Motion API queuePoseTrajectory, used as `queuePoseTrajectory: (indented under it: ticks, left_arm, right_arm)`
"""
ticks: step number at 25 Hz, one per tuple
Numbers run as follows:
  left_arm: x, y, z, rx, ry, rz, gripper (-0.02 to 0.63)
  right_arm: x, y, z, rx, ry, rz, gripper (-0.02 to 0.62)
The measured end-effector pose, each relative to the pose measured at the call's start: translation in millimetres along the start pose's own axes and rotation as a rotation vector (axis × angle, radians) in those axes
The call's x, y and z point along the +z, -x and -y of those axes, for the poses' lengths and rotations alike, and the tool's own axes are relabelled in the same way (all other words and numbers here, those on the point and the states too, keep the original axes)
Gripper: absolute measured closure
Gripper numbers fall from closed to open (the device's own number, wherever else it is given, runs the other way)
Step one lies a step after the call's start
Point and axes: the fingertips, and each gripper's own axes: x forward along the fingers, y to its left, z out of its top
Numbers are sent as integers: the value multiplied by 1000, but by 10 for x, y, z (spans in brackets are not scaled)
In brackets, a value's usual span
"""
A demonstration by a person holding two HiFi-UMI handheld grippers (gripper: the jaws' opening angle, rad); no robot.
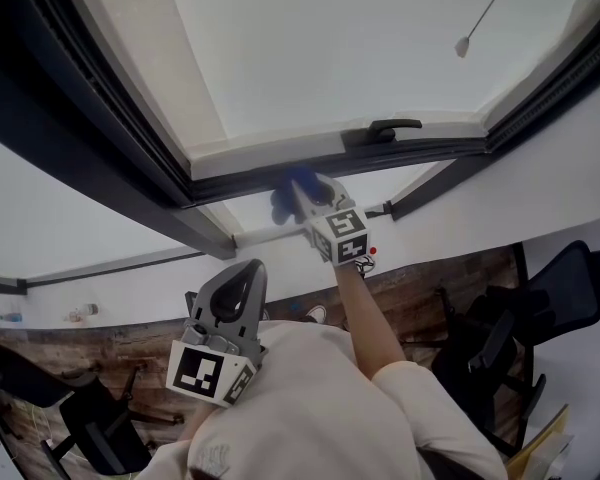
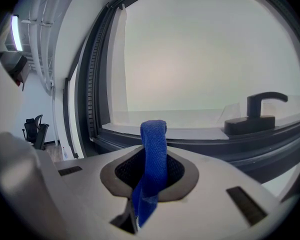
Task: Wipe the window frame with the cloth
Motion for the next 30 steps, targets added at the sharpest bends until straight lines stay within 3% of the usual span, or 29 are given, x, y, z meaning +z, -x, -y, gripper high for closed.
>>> queuePoseTrajectory:
  ticks: [30]
  left_arm:
    - [-45,-151,258,-5,0,-1,597]
  right_arm:
    - [-60,447,901,-161,-66,15,534]
